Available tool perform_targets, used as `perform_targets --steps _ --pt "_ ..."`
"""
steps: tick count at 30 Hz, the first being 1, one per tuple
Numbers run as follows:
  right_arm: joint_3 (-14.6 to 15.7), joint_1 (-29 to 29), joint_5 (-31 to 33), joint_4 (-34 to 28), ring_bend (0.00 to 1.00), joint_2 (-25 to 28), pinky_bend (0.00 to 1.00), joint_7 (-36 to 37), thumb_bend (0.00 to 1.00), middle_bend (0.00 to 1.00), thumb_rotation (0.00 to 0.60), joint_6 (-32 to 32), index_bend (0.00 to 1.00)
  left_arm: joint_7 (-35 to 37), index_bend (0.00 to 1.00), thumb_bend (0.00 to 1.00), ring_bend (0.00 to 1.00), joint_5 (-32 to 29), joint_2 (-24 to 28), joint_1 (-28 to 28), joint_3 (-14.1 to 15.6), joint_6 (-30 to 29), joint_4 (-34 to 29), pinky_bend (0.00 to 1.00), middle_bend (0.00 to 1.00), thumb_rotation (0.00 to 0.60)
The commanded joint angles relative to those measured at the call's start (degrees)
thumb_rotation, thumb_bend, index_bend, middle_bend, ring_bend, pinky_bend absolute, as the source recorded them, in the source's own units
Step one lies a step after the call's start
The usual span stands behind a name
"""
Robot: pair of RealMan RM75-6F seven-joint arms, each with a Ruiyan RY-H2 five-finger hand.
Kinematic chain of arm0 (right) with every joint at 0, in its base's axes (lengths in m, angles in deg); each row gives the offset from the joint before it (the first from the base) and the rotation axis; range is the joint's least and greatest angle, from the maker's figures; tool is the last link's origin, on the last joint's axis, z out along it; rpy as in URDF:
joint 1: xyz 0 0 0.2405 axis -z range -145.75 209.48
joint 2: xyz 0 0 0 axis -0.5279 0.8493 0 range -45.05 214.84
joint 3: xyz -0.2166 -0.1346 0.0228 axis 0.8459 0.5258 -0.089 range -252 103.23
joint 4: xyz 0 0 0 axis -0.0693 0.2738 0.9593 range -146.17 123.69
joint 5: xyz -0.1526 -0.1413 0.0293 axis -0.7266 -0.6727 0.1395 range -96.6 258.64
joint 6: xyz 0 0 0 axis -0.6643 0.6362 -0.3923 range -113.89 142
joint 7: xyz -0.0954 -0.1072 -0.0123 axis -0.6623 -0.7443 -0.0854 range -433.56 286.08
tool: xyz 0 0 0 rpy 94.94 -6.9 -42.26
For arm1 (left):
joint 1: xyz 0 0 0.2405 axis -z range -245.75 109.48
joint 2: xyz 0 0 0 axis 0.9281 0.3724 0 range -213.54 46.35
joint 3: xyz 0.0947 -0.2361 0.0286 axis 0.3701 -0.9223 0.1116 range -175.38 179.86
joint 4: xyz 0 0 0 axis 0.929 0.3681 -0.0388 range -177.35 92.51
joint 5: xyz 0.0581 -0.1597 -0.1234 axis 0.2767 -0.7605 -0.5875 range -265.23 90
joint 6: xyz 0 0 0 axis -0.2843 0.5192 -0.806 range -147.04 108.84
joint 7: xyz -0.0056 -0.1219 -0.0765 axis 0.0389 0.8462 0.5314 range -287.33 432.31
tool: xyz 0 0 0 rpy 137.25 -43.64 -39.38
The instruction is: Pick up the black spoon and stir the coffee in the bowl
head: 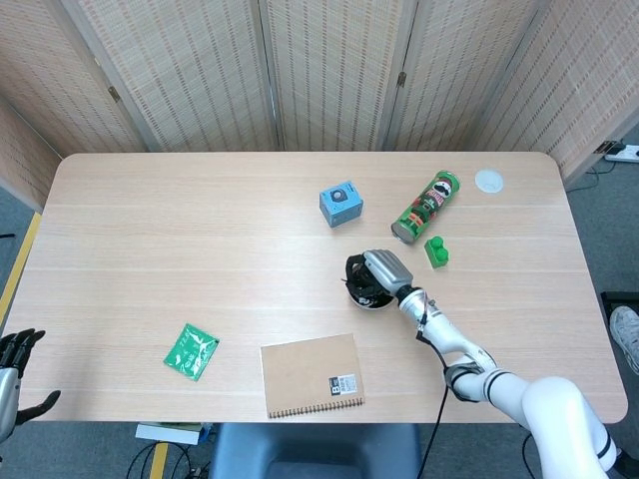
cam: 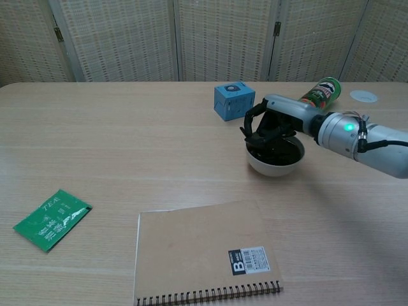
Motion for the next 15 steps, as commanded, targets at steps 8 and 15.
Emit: perform_targets --steps 8,15 --pt "2.00 2.93 -0.84 -4.42 1.00 3.60 1.00 -1.39 0.32 1.00 0.600 -2.63 0.70 0.27 0.18 0.21 0.14 0.41 -0.31 0.09 0.03 0.00 0.35 0.19 0.17 0.600" --pt "1.56 4.03 -0.07 -8.69 1.00 5.83 1.00 -4.41 0.01 1.00 0.600 -3.71 0.32 0.17 0.18 0.21 0.14 1.00 -0.46 0.41 -0.07 -0.02 0.10 0.19 0.17 0.600"
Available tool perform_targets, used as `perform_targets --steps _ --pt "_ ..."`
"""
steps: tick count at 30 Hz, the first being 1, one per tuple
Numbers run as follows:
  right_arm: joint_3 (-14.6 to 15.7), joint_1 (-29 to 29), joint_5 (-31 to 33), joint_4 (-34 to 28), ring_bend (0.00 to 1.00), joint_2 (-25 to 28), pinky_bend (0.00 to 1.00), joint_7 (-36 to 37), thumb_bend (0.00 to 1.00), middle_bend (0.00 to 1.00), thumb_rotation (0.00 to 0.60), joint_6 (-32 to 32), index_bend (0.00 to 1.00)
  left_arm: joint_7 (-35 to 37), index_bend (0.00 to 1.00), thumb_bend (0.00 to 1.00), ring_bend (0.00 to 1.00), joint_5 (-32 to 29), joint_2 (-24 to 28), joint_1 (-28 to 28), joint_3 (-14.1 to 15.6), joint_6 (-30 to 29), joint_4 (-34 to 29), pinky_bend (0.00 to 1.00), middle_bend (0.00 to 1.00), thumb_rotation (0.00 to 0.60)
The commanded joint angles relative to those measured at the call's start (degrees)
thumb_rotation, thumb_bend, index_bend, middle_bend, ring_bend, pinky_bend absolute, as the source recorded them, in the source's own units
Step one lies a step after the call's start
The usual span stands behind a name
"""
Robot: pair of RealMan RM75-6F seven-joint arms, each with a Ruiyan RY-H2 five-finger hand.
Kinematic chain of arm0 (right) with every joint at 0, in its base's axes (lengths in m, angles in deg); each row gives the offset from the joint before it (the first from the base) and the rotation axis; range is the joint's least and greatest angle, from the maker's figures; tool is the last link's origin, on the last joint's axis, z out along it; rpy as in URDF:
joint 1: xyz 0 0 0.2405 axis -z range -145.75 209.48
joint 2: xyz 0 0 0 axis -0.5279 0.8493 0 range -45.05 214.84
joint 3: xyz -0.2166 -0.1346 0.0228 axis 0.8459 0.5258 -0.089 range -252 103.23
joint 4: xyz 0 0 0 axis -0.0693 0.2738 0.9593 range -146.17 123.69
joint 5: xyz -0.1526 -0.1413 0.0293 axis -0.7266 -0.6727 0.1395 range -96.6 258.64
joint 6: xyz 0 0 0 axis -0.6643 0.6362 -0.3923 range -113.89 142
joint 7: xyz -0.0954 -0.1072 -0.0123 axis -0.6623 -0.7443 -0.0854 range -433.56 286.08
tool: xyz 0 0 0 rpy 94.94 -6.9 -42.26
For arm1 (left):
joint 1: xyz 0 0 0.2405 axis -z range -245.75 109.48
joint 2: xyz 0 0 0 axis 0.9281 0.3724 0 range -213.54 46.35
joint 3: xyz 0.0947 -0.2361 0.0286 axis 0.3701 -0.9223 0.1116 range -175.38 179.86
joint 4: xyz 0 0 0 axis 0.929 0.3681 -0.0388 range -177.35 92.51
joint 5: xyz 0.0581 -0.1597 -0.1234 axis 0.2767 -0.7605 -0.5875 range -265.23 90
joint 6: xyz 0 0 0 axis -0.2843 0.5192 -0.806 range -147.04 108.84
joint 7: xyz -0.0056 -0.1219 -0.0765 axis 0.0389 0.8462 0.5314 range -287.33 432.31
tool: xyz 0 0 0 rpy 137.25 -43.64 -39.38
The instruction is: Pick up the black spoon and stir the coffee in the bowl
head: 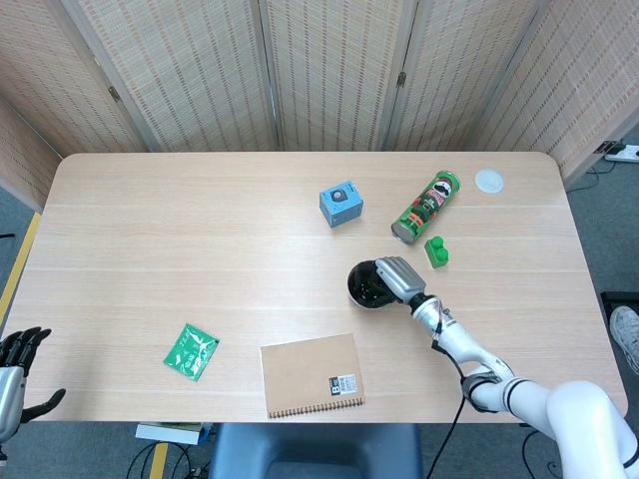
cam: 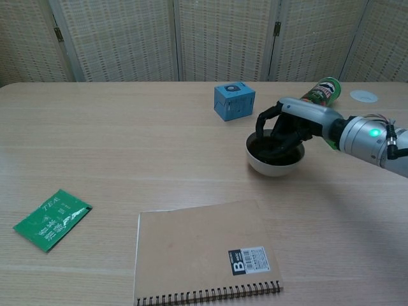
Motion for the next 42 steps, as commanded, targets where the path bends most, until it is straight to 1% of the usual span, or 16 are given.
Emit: perform_targets --steps 1,5,7,13,18,19,22,24,25,26,27,32,34,35,39,42 --pt "-0.16 0.71 0.14 -2.37 1.00 1.33 1.00 -1.54 0.01 1.00 0.600 -1.10 0.29 0.07 0.18 0.21 0.14 0.07 0.05 0.01 -0.08 -0.14 -0.09 0.19 0.17 0.600" --pt "-0.14 1.90 -0.13 -6.25 1.00 3.80 1.00 -3.60 0.01 1.00 0.600 -3.24 0.19 0.32 0.18 0.21 0.14 0.31 0.12 0.04 -0.12 -0.29 -0.13 0.19 0.17 0.600" --pt "-0.17 2.75 -0.14 -8.74 1.00 5.69 1.00 -4.86 0.01 1.00 0.600 -4.54 0.16 0.49 0.18 0.21 0.14 0.43 0.10 0.08 -0.12 -0.32 -0.06 0.19 0.17 0.600" --pt "0.22 5.96 -0.34 -16.80 1.00 13.42 1.00 -11.08 0.01 1.00 0.600 -8.72 0.14 1.23 0.18 0.21 0.14 0.82 0.12 0.44 -0.44 -0.36 0.20 0.19 0.17 0.600" --pt "0.89 9.98 -0.35 -24.23 1.00 21.26 1.00 -21.25 0.01 0.97 0.600 -13.87 0.13 1.29 0.18 0.21 0.14 0.91 0.09 1.23 -0.99 0.14 0.51 0.19 0.17 0.600" --pt "1.01 10.88 -0.19 -25.72 1.00 22.62 1.00 -23.38 0.02 0.95 0.600 -14.94 0.13 1.29 0.18 0.21 0.14 0.90 0.05 1.42 -1.07 0.34 0.48 0.19 0.17 0.600" --pt "1.48 14.25 0.53 -30.28 1.00 26.66 1.00 -30.97 0.13 0.88 0.600 -18.91 0.18 1.25 0.18 0.21 0.14 1.01 -0.27 2.11 -1.40 0.91 0.44 0.19 0.17 0.600" --pt "2.16 16.64 0.95 -33.02 0.95 29.28 1.00 -36.01 0.19 0.81 0.600 -21.31 0.24 1.16 0.18 0.21 0.14 1.04 -0.65 2.58 -1.63 1.27 0.40 0.19 0.17 0.600" --pt "2.49 17.65 1.03 -34.00 0.91 30.32 0.98 -37.85 0.21 0.77 0.600 -22.31 0.28 1.33 0.18 0.21 0.14 1.05 -0.82 2.77 -1.73 1.41 0.33 0.19 0.17 0.600" --pt "2.94 18.99 1.24 -35.28 0.83 31.64 0.92 -39.97 0.24 0.71 0.600 -23.52 0.31 1.63 0.18 0.21 0.14 1.08 -1.04 3.04 -1.88 1.59 0.25 0.19 0.17 0.600" --pt "3.24 20.01 1.34 -36.25 0.79 32.55 0.88 -41.24 0.25 0.67 0.600 -24.50 0.31 1.76 0.18 0.21 0.14 1.07 -1.18 3.23 -2.00 1.73 0.19 0.19 0.17 0.600" --pt "5.13 25.91 -0.01 -39.38 0.40 35.83 0.49 -43.90 0.25 0.39 0.600 -31.08 0.31 0.74 0.18 0.21 0.14 1.33 -2.19 4.34 -2.53 2.27 -0.37 0.19 0.17 0.600" --pt "5.90 28.12 -0.52 -39.40 0.31 36.02 0.39 -43.26 0.25 0.32 0.600 -33.30 0.30 0.41 0.18 0.21 0.14 1.66 -2.51 4.71 -2.47 2.57 -0.91 0.19 0.17 0.600" --pt "6.45 29.54 -0.59 -39.35 0.26 36.17 0.34 -42.97 0.25 0.28 0.600 -34.37 0.26 0.25 0.18 0.21 0.14 2.01 -2.68 4.95 -2.39 2.73 -1.24 0.19 0.17 0.600" --pt "7.55 33.43 -0.94 -39.51 0.16 36.52 0.22 -42.23 0.23 0.18 0.600 -37.62 0.12 -0.80 0.18 0.21 0.14 2.41 -3.20 5.43 -2.61 2.58 -1.90 0.19 0.17 0.600" --pt "7.90 35.50 -1.23 -40.06 0.14 37.17 0.20 -41.83 0.21 0.16 0.600 -39.19 0.08 -1.52 0.18 0.21 0.14 2.58 -3.72 5.66 -2.81 2.26 -2.19 0.19 0.17 0.600"
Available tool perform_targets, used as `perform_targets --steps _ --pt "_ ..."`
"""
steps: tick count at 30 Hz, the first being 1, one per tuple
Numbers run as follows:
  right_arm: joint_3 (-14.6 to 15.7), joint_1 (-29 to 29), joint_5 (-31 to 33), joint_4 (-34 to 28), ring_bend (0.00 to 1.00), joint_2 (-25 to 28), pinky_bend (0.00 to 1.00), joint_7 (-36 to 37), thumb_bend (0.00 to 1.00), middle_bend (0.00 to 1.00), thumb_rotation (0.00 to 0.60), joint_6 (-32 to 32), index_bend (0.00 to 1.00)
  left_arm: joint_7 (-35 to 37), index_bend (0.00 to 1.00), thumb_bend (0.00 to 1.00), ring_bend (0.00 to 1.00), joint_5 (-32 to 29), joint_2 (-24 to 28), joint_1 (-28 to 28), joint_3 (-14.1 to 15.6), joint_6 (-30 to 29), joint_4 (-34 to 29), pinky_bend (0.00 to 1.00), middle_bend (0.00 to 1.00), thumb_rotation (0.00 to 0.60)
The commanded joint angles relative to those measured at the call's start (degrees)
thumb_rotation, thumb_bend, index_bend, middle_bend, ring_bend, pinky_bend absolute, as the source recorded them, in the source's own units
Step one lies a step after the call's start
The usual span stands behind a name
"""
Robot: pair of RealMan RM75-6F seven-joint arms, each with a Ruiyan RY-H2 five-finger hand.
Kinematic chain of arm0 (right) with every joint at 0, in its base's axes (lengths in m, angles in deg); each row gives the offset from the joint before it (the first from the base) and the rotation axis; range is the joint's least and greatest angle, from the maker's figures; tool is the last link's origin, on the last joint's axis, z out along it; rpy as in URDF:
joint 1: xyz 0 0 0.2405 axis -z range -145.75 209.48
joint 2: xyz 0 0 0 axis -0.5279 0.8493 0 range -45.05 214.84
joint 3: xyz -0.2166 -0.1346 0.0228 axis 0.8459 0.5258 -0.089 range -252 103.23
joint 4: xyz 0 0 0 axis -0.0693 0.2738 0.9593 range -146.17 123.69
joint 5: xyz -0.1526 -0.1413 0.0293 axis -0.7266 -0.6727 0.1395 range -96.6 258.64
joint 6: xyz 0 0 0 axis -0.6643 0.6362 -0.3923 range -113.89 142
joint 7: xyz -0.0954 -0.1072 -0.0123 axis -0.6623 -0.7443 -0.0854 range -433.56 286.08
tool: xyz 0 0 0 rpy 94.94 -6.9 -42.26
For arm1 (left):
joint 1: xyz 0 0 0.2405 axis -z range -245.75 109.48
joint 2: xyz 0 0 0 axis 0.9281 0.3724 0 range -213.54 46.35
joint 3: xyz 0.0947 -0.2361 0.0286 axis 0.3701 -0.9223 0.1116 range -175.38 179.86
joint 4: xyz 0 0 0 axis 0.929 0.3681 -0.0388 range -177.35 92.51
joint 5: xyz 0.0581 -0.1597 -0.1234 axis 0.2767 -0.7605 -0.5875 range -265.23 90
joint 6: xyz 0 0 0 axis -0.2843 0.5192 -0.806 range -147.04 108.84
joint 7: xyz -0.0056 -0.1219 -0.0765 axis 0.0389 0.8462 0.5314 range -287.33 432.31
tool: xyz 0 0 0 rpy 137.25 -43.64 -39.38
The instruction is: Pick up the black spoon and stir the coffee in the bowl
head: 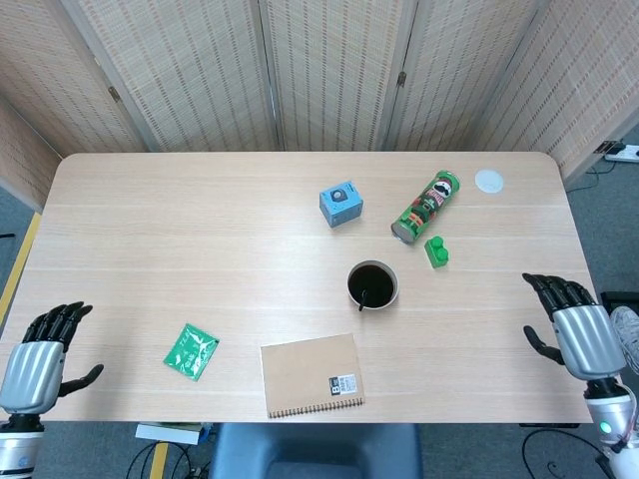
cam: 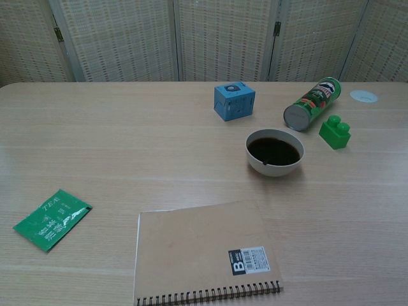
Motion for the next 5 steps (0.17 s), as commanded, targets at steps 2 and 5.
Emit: perform_targets --steps 2,5 --pt "0.61 2.49 -0.43 -1.14 0.13 1.23 0.18 0.41 0.21 0.16 0.600 -1.63 0.08 -0.70 0.18 0.21 0.14 0.19 -0.54 0.31 -0.05 -0.09 -0.30 0.19 0.17 0.600" --pt "0.58 3.32 -0.81 -1.86 0.13 1.64 0.17 0.40 0.21 0.16 0.600 -1.70 0.08 -0.99 0.18 0.21 0.14 0.20 -0.93 0.41 0.03 -0.12 -0.27 0.19 0.17 0.600"
